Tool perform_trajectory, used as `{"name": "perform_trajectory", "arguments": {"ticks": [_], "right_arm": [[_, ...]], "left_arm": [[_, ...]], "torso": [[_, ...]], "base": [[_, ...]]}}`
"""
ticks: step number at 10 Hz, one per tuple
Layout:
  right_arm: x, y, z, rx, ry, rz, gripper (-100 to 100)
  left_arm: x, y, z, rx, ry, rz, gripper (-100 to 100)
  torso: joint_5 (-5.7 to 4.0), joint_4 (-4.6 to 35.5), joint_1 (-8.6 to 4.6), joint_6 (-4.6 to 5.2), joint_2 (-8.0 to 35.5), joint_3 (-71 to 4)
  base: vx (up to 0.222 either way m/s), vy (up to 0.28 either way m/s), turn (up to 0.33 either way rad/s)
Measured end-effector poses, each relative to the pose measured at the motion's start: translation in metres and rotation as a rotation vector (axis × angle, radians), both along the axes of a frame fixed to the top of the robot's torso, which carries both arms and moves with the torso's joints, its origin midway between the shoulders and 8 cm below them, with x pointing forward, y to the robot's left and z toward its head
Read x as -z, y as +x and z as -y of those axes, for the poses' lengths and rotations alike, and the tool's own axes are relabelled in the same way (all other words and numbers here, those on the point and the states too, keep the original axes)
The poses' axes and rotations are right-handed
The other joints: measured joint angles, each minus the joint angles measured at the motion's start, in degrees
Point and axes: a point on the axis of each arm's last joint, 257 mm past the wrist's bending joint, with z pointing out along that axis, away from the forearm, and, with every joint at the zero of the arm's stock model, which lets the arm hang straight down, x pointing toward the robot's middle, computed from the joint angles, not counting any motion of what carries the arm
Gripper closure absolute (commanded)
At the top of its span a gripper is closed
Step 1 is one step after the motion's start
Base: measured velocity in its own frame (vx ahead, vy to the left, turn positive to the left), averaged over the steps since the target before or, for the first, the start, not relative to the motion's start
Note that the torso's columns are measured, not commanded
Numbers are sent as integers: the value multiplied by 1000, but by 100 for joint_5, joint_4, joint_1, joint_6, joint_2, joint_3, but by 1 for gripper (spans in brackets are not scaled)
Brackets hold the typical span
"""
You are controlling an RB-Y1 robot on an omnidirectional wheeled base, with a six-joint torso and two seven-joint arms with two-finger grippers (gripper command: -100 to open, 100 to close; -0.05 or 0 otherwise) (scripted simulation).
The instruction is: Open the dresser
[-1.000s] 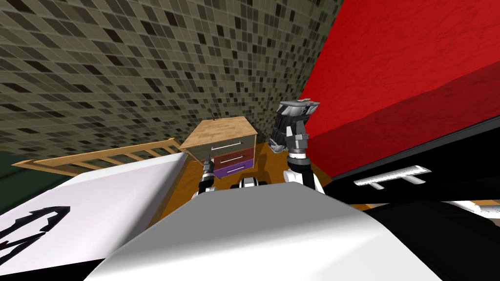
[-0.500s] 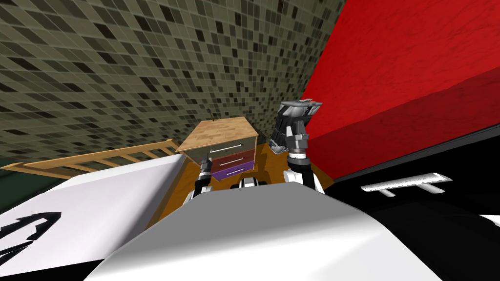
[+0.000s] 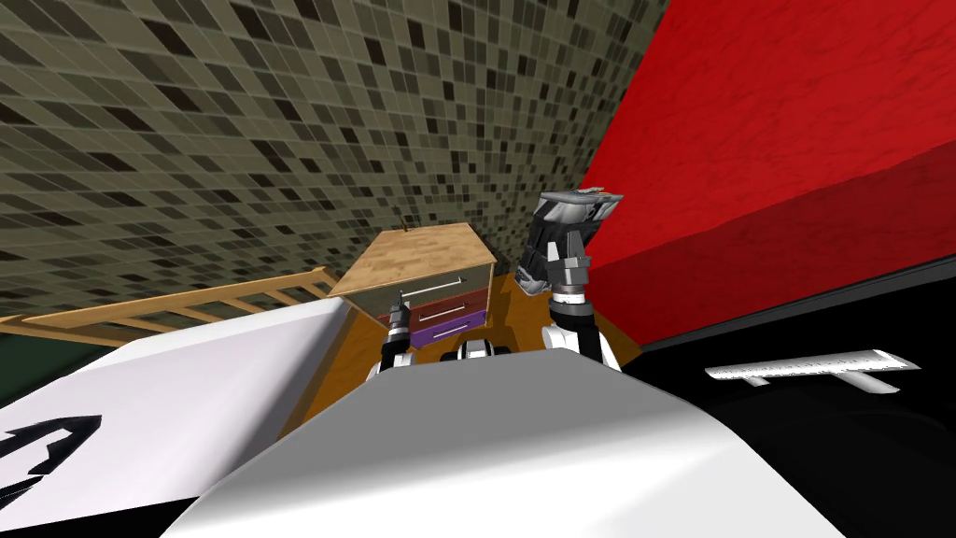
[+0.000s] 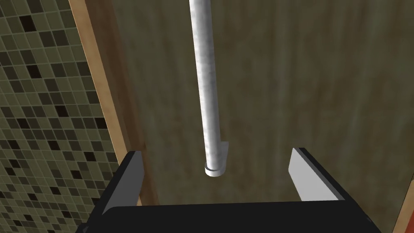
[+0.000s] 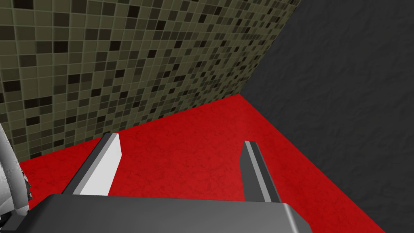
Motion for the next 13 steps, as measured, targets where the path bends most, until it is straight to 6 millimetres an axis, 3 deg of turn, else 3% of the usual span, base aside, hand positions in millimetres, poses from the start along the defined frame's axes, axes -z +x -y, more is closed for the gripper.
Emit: {"name": "perform_trajectory", "arguments": {"ticks": [3,4,13], "right_arm": [[0,0,0,0,0,0,0],[0,0,0,0,0,0,0],[0,0,0,0,0,0,0]], "left_arm": [[-9,4,-3,-3,-1,3,-100],[-9,4,-3,-3,-2,1,100],[-7,-4,2,8,-10,-12,100]], "torso": [[2,-13,8,0,-44,-29],[2,-9,2,-1,-24,-17],[-14,10,-7,-12,8,-1]], "base": [[48,12,-11],[-33,-7,19],[-144,-39,8]]}}
